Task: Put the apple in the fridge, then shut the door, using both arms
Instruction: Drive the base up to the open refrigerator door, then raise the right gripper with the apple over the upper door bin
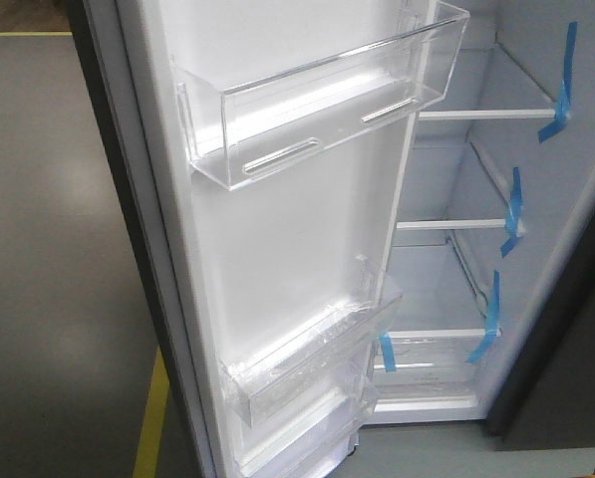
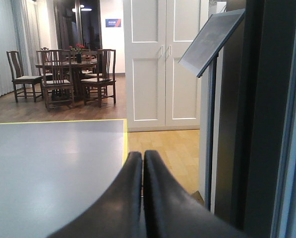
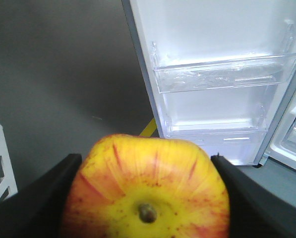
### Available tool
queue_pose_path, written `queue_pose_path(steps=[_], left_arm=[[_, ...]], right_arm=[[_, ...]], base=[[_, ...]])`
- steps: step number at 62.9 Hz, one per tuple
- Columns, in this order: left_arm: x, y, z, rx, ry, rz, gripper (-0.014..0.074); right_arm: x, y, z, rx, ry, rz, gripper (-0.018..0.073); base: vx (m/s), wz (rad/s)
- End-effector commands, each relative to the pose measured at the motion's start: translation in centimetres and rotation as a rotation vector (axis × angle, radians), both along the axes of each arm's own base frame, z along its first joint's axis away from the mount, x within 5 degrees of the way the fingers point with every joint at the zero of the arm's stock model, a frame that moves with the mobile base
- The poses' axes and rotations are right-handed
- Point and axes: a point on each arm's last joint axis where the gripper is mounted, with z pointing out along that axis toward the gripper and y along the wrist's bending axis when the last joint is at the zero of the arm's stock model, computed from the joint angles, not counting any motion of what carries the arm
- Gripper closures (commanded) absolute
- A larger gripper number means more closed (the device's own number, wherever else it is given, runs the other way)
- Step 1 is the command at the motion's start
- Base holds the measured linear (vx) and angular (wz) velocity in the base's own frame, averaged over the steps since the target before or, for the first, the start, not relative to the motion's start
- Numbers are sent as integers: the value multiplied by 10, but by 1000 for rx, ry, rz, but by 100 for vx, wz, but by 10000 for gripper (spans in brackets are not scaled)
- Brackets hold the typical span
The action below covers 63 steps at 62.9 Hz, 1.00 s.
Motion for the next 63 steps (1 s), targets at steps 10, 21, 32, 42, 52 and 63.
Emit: queue_pose_path(steps=[10, 21, 32, 42, 52, 63], left_arm=[[-1, 0, 1, -12, -69, 1, 603], [-1, 0, 1, -12, -69, 1, 603], [-1, 0, 1, -12, -69, 1, 603], [-1, 0, 1, -12, -69, 1, 603], [-1, 0, 1, -12, -69, 1, 603], [-1, 0, 1, -12, -69, 1, 603]], right_arm=[[3, 2, 14, 61, -65, -13, 186], [3, 2, 14, 61, -65, -13, 186], [3, 2, 14, 61, -65, -13, 186], [3, 3, 14, 77, -61, -9, 186], [8, 4, 19, 95, -99, -30, 192], [38, 9, 36, 16, -93, -111, 216]], base=[[0, -1], [0, 0], [0, 0], [0, 0], [0, 0], [0, 0]])
